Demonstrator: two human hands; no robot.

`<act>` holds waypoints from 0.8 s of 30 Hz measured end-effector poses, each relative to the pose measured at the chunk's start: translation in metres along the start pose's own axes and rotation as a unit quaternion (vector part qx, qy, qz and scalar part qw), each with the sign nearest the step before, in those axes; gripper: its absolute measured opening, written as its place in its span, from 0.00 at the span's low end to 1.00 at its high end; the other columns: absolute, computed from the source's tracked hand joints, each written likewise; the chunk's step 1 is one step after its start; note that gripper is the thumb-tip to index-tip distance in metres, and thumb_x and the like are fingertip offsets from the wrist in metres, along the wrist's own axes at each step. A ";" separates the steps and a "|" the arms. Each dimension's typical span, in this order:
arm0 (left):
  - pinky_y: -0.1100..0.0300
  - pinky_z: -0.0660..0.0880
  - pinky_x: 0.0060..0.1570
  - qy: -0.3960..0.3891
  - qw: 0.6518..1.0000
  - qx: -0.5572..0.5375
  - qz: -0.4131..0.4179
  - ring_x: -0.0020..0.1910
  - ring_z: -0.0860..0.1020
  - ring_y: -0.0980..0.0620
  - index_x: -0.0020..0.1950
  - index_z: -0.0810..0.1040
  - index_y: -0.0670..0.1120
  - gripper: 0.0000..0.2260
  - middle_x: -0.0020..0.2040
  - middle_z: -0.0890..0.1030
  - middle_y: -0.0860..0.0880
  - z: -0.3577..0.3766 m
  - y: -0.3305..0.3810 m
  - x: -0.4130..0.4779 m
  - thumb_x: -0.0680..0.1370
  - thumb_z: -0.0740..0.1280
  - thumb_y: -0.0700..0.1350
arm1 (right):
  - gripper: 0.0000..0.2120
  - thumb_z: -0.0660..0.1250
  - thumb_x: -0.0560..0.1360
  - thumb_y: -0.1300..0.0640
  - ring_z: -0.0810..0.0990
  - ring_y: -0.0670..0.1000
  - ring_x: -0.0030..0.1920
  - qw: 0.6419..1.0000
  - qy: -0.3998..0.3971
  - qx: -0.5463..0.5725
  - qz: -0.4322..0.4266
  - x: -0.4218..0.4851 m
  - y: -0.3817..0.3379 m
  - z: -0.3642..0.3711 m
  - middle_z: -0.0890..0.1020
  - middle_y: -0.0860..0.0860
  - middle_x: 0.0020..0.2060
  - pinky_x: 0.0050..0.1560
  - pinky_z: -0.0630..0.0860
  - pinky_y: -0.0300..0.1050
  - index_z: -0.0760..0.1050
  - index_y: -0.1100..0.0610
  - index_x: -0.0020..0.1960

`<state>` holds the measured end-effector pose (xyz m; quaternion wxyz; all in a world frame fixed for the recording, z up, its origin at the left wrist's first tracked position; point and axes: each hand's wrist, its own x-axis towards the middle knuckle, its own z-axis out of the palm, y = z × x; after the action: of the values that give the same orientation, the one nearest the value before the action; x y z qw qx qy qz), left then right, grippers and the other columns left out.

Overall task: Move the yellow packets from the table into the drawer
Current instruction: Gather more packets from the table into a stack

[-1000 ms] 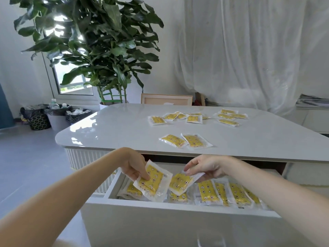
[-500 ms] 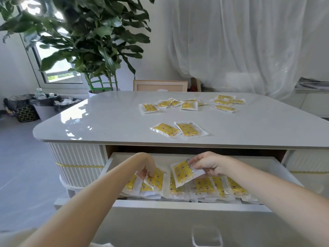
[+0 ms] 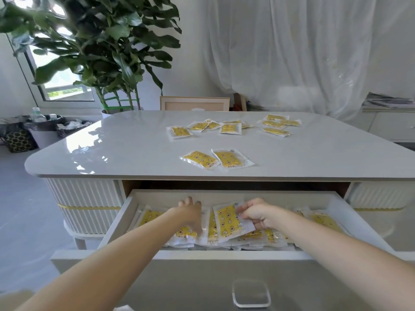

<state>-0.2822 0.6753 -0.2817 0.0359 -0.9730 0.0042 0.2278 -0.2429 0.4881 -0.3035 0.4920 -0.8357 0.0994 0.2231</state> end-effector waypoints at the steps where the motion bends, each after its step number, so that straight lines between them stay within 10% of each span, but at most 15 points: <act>1: 0.46 0.63 0.69 -0.015 0.999 0.020 0.036 0.73 0.55 0.37 0.77 0.51 0.46 0.37 0.75 0.52 0.41 0.004 0.002 -0.002 0.75 0.67 0.53 | 0.16 0.60 0.76 0.72 0.79 0.53 0.48 1.000 0.007 -0.008 -0.002 0.001 0.003 0.001 0.80 0.58 0.52 0.52 0.80 0.50 0.78 0.56 0.40; 8: 0.43 0.59 0.72 -0.028 0.991 0.095 0.090 0.74 0.56 0.38 0.79 0.45 0.51 0.44 0.77 0.52 0.44 0.013 0.000 0.002 0.72 0.69 0.60 | 0.13 0.67 0.75 0.59 0.78 0.51 0.51 0.955 0.055 -0.269 -0.111 -0.010 -0.001 -0.009 0.77 0.51 0.59 0.40 0.77 0.39 0.79 0.53 0.59; 13: 0.45 0.61 0.71 -0.021 0.988 0.129 0.076 0.73 0.59 0.39 0.78 0.50 0.46 0.42 0.75 0.60 0.43 0.016 -0.004 0.009 0.73 0.67 0.61 | 0.31 0.78 0.65 0.51 0.68 0.55 0.67 0.892 -0.042 -0.416 -0.172 -0.016 0.000 -0.005 0.68 0.52 0.66 0.64 0.70 0.50 0.73 0.45 0.67; 24: 0.48 0.67 0.68 -0.040 0.995 0.076 0.053 0.69 0.68 0.43 0.76 0.57 0.45 0.36 0.73 0.66 0.45 0.010 -0.009 0.004 0.76 0.62 0.63 | 0.36 0.71 0.73 0.52 0.67 0.55 0.70 0.800 -0.088 -0.563 -0.187 -0.024 -0.003 0.004 0.67 0.52 0.71 0.65 0.68 0.48 0.58 0.46 0.77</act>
<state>-0.2828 0.6853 -0.2924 0.0977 -0.9559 0.0721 0.2674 -0.2642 0.4916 -0.2912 -0.0268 -0.9445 -0.2460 0.2160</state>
